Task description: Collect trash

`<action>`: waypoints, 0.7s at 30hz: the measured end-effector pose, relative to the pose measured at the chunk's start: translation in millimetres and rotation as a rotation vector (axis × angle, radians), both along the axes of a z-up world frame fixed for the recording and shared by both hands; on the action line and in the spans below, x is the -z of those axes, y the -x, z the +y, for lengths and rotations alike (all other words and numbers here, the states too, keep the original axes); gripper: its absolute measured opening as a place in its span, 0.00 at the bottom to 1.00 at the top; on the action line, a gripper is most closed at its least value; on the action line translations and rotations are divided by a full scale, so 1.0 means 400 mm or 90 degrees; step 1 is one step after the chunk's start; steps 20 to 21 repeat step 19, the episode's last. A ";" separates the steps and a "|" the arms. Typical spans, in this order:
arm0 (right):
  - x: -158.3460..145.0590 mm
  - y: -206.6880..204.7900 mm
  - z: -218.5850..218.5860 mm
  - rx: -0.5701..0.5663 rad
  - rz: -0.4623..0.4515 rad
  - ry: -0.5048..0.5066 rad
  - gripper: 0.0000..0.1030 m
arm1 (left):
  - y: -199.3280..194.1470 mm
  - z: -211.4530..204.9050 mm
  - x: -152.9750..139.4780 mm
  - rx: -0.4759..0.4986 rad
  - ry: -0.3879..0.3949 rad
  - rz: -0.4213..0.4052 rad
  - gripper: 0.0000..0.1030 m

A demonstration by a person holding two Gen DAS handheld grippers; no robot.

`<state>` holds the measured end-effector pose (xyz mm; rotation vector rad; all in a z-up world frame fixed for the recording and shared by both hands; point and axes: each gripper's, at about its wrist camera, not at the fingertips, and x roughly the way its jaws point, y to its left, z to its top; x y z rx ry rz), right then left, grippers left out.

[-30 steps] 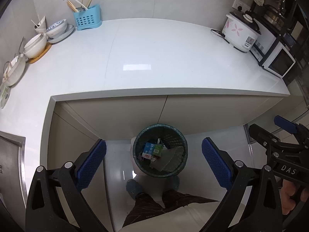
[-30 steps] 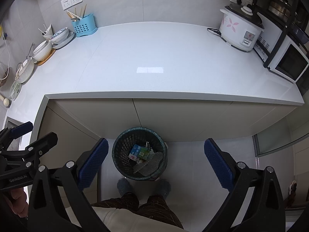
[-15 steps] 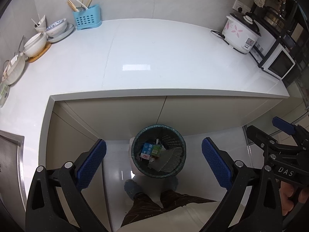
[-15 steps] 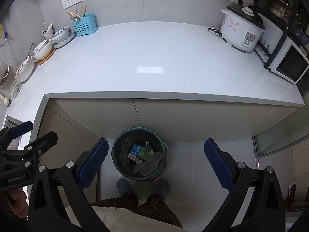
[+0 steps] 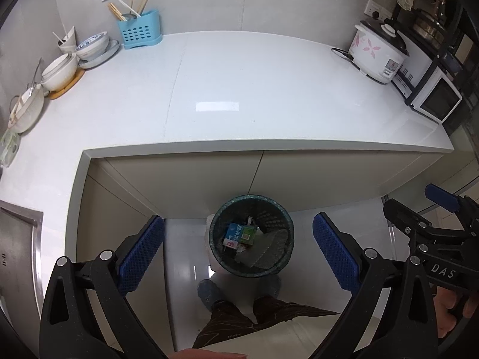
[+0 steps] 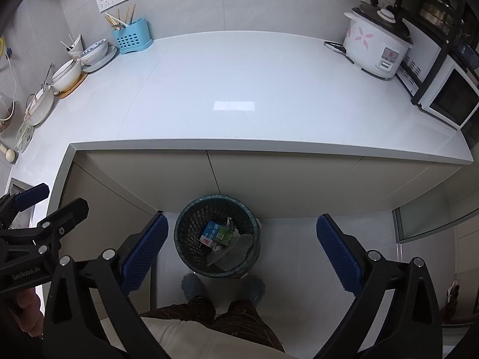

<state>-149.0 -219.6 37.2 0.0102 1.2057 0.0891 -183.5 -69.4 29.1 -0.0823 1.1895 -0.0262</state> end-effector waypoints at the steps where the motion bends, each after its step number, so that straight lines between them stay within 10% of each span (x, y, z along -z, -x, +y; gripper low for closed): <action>1: 0.000 0.000 0.000 0.000 0.000 0.000 0.93 | -0.001 0.000 0.000 -0.001 -0.001 0.001 0.94; 21: 0.005 -0.014 -0.008 -0.010 0.002 -0.001 0.93 | -0.006 0.005 0.000 -0.018 -0.008 0.001 0.94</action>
